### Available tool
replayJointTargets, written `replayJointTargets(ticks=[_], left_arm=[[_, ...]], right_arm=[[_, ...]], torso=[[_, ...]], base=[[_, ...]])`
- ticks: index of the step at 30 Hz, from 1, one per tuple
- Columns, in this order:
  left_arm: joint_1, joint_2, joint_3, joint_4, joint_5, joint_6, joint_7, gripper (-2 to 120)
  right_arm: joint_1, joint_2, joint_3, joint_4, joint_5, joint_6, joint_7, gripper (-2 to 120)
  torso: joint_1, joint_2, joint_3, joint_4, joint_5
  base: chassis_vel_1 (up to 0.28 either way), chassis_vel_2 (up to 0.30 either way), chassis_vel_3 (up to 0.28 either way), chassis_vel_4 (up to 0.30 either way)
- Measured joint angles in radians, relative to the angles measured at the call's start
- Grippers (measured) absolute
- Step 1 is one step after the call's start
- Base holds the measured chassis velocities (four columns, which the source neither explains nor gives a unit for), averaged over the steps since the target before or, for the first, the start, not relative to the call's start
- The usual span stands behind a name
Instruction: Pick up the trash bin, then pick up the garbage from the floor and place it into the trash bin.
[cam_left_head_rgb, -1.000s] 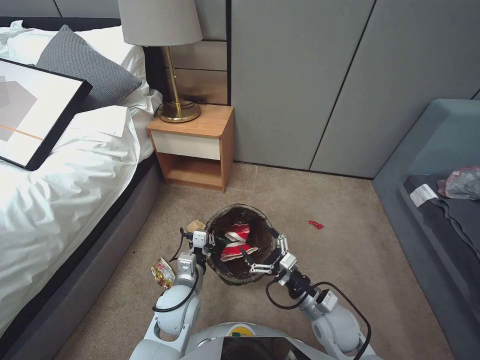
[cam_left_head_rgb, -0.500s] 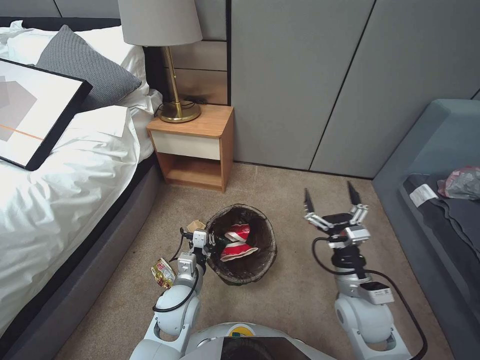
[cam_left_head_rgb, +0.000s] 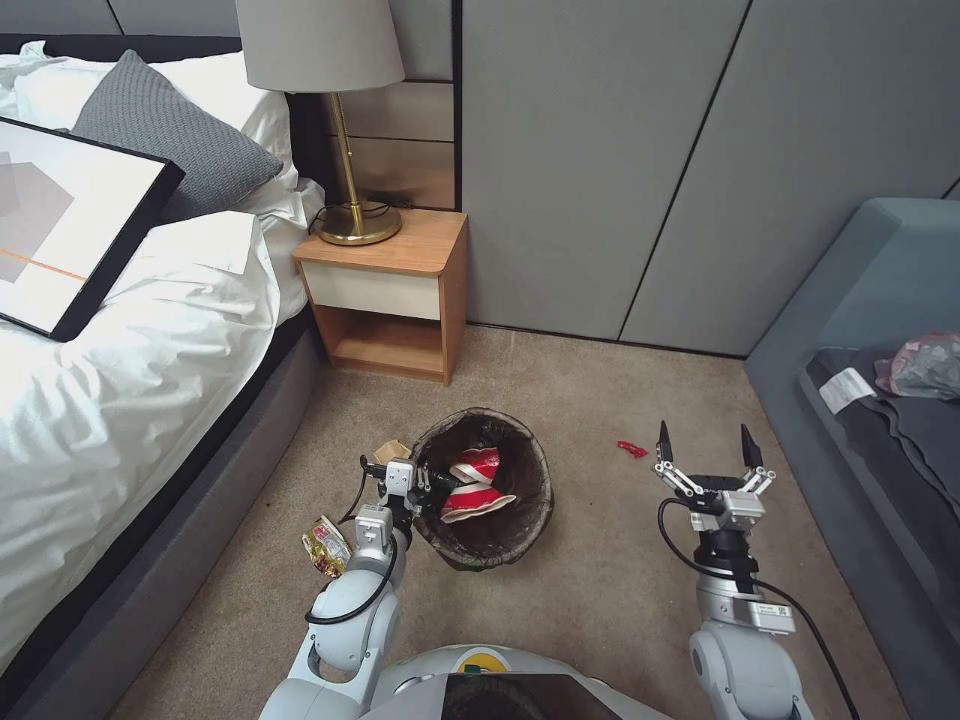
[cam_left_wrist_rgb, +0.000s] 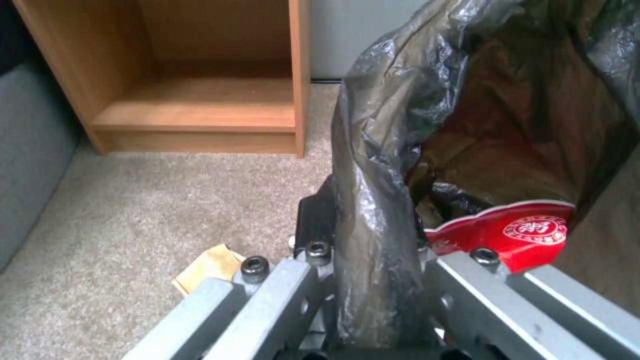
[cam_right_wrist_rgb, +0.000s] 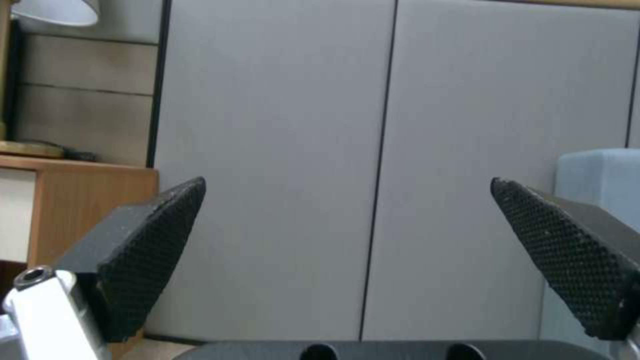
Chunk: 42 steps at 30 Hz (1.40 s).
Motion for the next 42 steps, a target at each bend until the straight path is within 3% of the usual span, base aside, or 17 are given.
replayJointTargets(ticks=[23,42], left_arm=[[0.0,0.0,0.0,0.0,0.0,0.0,0.0,0],[0.0,0.0,0.0,0.0,0.0,0.0,0.0,0]], right_arm=[[0.02,-0.002,0.026,-0.034,0.03,0.017,-0.037,100],[0.04,-0.002,0.033,-0.04,0.016,0.028,-0.044,100]], torso=[[0.0,0.0,0.0,-0.0001,0.0],[0.0,0.0,0.0,-0.0002,0.0]], base=[[-0.013,0.005,0.006,-0.006],[-0.164,0.162,0.172,-0.167]])
